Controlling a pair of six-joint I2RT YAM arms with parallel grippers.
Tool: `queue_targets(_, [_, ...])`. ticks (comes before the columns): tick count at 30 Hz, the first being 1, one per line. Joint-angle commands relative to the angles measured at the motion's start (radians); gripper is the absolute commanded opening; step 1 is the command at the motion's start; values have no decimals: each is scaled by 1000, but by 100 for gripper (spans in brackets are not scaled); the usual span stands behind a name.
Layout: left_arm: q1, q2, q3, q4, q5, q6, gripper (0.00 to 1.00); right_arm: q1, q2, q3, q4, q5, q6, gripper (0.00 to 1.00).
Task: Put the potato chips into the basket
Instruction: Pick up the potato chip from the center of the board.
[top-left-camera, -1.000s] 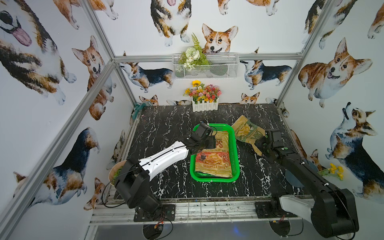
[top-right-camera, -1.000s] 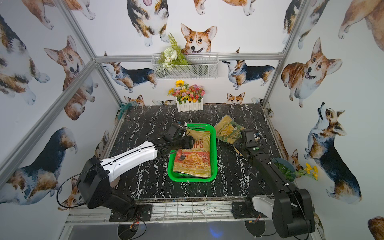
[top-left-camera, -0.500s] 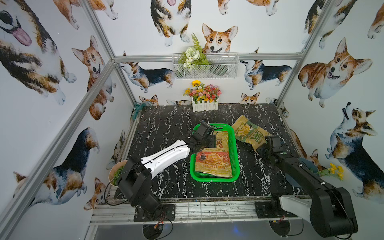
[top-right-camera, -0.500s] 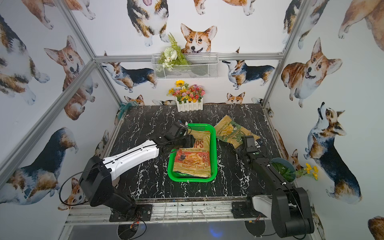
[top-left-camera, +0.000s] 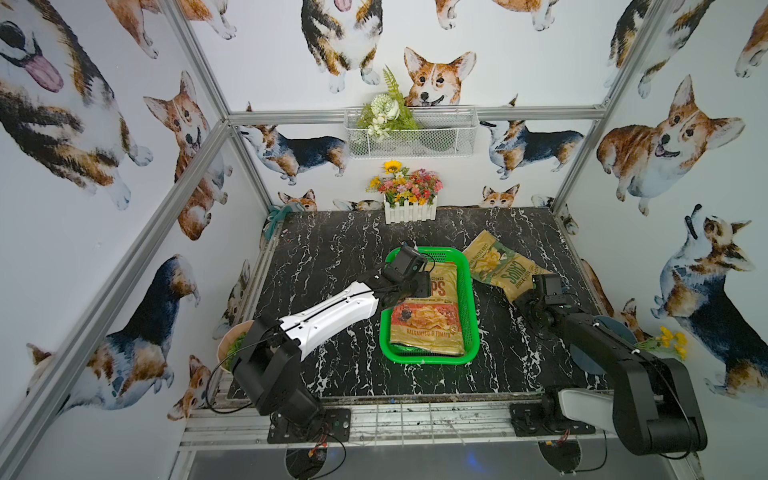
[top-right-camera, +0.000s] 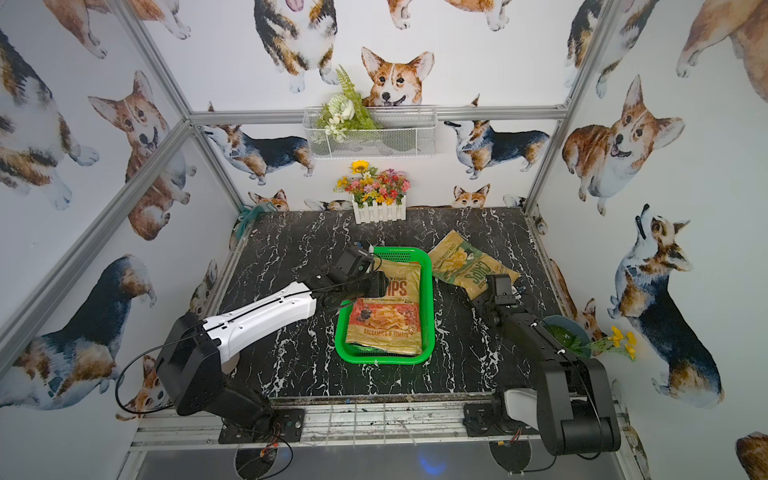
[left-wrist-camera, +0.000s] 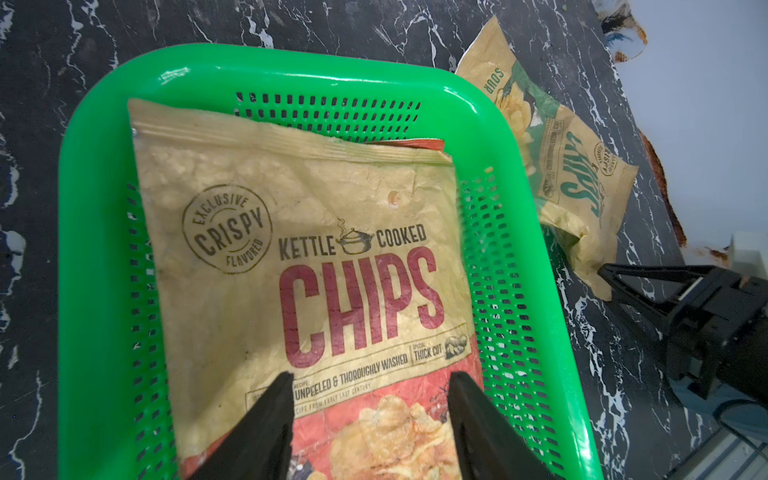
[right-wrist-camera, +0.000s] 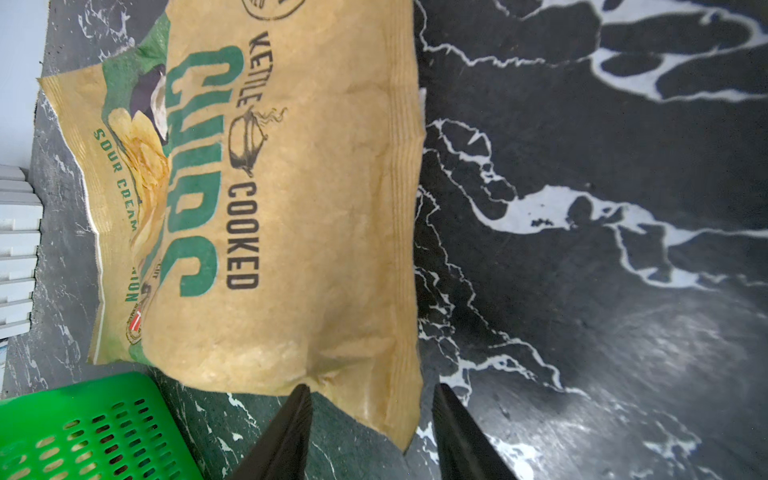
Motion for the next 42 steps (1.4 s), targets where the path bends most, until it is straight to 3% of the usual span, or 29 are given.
queue_targets(1, [0, -5, -11, 12, -18, 15, 63, -8, 6, -19, 43, -22, 4, 46])
queue_targets(3, [0, 3, -8, 7, -10, 15, 63, -19, 2, -26, 59, -44, 10, 30])
queue_targets(5, [0, 8, -3, 1, 5, 15, 63, -24, -13, -20, 51, -39, 12, 2])
queue_targets(6, [0, 7, -1, 2, 7, 15, 63, -24, -21, -15, 38, -27, 11, 0])
queue_targets(11, [0, -11, -8, 6, -18, 17, 63, -24, -67, 70, -24, 7, -25, 0])
queue_targets(23, [0, -7, 9, 23, -8, 17, 63, -16, -75, 461, 44, -175, -112, 0])
queue_targets(31, [0, -30, 3, 22, -35, 21, 63, 116, -134, 592, 220, -133, -279, 0])
queue_targets(33, [0, -45, -7, 47, -42, 29, 63, 138, -86, 678, 127, -139, -333, 0])
queue_targets(35, [-1, -69, -16, 82, -52, 51, 63, 149, -47, 745, 76, -198, -357, 0])
queue_targets(40, [-3, -156, -24, 207, -113, 202, 63, 275, -133, 682, 233, -199, -468, 0])
queue_targets(42, [-2, -179, -9, 241, -145, 288, 64, 289, -138, 666, 257, -296, -500, 0])
